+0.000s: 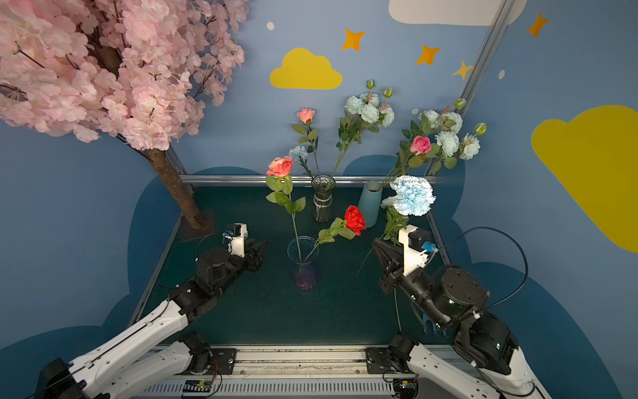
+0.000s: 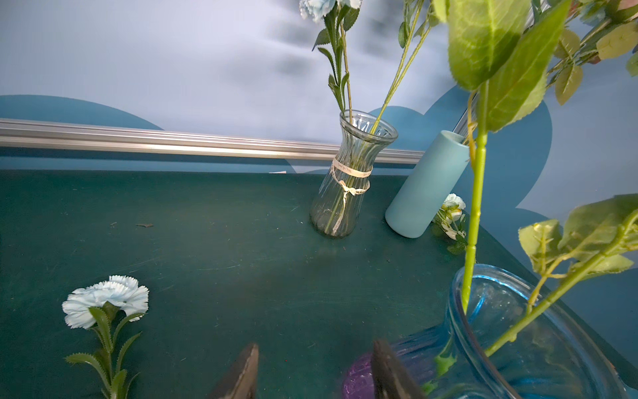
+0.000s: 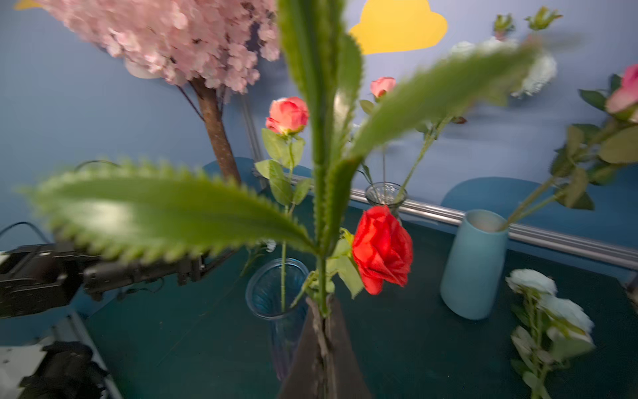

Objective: Pick out blue flowers from the vase
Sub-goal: Place the flower at the center of the board.

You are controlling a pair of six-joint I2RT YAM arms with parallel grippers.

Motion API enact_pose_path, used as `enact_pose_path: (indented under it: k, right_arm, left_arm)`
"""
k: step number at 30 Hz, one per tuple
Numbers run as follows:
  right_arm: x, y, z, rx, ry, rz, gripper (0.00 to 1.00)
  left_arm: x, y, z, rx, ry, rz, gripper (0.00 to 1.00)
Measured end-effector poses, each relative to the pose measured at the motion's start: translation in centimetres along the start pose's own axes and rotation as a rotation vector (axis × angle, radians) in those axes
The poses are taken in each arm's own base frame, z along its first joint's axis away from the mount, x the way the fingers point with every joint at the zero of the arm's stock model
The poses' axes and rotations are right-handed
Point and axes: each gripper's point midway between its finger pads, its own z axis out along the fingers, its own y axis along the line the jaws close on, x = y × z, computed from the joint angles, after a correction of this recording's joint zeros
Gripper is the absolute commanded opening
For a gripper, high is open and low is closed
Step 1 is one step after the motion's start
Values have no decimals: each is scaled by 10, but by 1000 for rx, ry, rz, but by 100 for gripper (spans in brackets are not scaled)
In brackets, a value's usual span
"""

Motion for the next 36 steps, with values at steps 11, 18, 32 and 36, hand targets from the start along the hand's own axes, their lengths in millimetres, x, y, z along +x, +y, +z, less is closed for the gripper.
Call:
enact_pose_path:
  k: [11, 18, 32, 36]
  right_arm:
    - [56, -77, 16, 419, 192, -17, 0]
    - [117, -120, 39, 521, 374, 164, 0]
    - [211, -148, 84, 499, 711, 395, 0]
    - [235, -152, 94, 494, 805, 406, 0]
  left_arm:
    - [0, 0, 1, 6, 3, -2, 53]
    - [-1, 3, 1, 6, 2, -6, 53]
    - [9, 10, 3, 8, 22, -35, 53]
    - [8, 11, 4, 8, 21, -38, 53]
